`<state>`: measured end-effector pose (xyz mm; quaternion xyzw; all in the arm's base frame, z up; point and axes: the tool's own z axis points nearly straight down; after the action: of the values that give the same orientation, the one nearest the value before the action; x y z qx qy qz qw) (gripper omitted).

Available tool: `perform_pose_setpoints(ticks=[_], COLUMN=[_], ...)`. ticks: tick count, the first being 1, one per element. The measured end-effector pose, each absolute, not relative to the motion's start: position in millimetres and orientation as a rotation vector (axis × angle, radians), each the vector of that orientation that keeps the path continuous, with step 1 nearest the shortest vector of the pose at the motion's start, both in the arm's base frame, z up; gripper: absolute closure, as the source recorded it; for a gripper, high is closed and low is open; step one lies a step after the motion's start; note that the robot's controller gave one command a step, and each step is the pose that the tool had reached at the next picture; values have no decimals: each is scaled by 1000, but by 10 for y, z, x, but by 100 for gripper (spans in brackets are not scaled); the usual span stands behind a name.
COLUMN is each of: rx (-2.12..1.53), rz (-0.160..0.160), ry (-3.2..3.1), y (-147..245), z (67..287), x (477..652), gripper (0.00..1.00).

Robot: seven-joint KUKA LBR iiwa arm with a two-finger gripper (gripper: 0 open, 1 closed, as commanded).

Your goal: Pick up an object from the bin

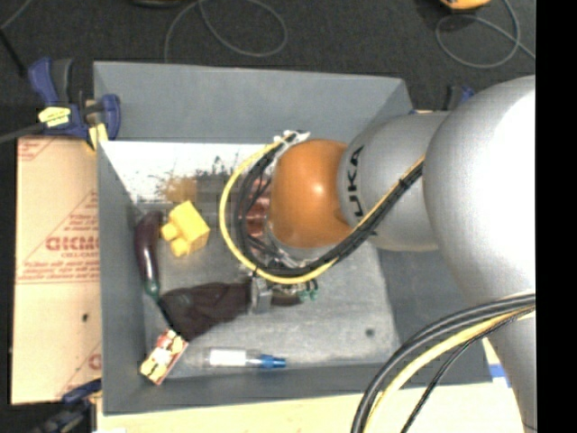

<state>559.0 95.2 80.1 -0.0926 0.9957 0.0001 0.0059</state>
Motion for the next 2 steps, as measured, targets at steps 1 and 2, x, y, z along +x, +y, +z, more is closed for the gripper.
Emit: perform_pose_setpoints(ticks=[1,2], rx=[-290,-289], rz=[0,0], ry=[3115,3111], y=[950,950], z=[953,1046], x=[5593,5606], gripper=[100,100])
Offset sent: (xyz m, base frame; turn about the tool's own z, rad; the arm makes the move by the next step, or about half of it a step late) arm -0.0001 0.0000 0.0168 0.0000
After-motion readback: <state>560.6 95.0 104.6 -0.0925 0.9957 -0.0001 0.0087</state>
